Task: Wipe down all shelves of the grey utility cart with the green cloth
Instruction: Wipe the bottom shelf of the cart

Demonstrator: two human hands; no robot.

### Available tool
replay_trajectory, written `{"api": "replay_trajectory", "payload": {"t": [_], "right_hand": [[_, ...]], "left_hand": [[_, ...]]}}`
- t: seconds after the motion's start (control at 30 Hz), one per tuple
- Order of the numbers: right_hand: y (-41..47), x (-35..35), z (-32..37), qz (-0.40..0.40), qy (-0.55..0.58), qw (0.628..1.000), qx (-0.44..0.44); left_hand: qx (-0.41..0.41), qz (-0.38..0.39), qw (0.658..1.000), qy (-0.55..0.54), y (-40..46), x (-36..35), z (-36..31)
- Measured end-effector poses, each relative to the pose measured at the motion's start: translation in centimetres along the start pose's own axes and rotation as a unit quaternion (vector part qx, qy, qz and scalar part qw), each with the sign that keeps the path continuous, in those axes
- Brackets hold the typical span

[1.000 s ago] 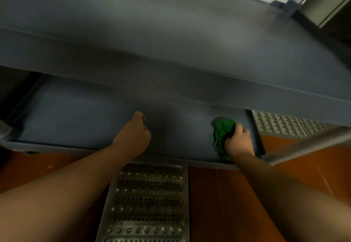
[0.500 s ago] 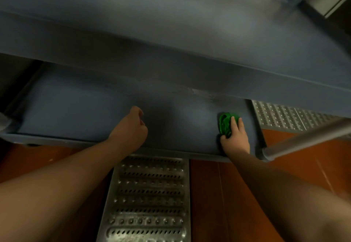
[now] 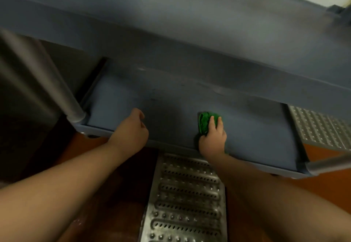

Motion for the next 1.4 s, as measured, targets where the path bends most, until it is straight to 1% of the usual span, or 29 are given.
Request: {"api": "replay_trajectory", "payload": {"t": [0.1,0.17,0.27,0.33,0.43,0.5,0.67,0.7,0.73,0.8,0.83,0.9,1.03,1.1,1.17,1.4], "right_hand": [[-1.4,-2.2,5.3,0.018,0.010,1.000,0.012],[-2.1,-3.4,8.4,0.026,0.015,0.999,0.037],[-2.9,-5.1,12.4,0.045,0.034,0.995,0.077],[-3.4,-6.3,15.0,0.071,0.067,0.990,0.107],[-4.2,-7.9,18.6,0.111,0.146,0.972,0.145],[-4.5,-8.8,20.8,0.128,0.168,0.962,0.171],[-4.4,-10.5,24.4,0.147,0.144,0.949,0.240],[-4.3,-10.6,24.9,0.153,0.126,0.944,0.262],[-4.3,-10.8,25.6,0.156,0.100,0.936,0.298],[-4.6,-10.9,27.3,0.160,0.039,0.904,0.394],[-4.5,-11.2,28.0,0.170,0.027,0.894,0.414],[-4.0,-11.4,28.8,0.194,0.014,0.897,0.398],[-3.4,-11.4,28.8,0.193,-0.011,0.886,0.422],[-3.9,-11.6,28.8,0.168,-0.035,0.881,0.441],[-4.2,-12.1,28.9,0.158,-0.047,0.883,0.439],[-4.1,-12.6,28.7,0.108,0.002,0.900,0.422]], "left_hand": [[0.008,-0.011,1.000,0.007,-0.8,2.6,2.7],[0.021,-0.009,0.999,0.023,-1.4,4.3,4.3],[0.051,-0.013,0.999,0.004,-2.2,6.5,6.6],[0.067,-0.002,0.998,-0.020,-2.8,7.6,7.6],[0.083,0.003,0.996,-0.035,-3.6,8.8,8.5],[0.090,0.004,0.995,-0.039,-3.9,9.1,8.9],[0.108,0.025,0.992,-0.054,-4.6,9.9,10.0],[0.114,0.028,0.991,-0.057,-4.7,10.1,10.3],[0.117,0.030,0.991,-0.058,-4.7,10.2,10.5],[0.120,0.035,0.990,-0.058,-4.8,10.5,11.0],[0.124,0.037,0.990,-0.060,-4.9,10.7,11.1],[0.134,0.040,0.988,-0.062,-4.9,10.8,11.5],[0.137,0.038,0.988,-0.058,-4.5,10.6,11.6],[0.137,0.045,0.988,-0.059,-4.3,10.5,11.4],[0.137,0.055,0.987,-0.069,-4.3,10.4,11.3],[0.137,0.051,0.986,-0.074,-4.3,10.6,11.3]]}}
Point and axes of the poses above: each hand's wrist, its own y-axis towards the middle knuckle, its own x-axis out of the back of the hand, z = x × y, the point moved 1 cm from there along y, towards the middle knuckle, and after that the axes turned 4 degrees about z, right-handed, at the moved point
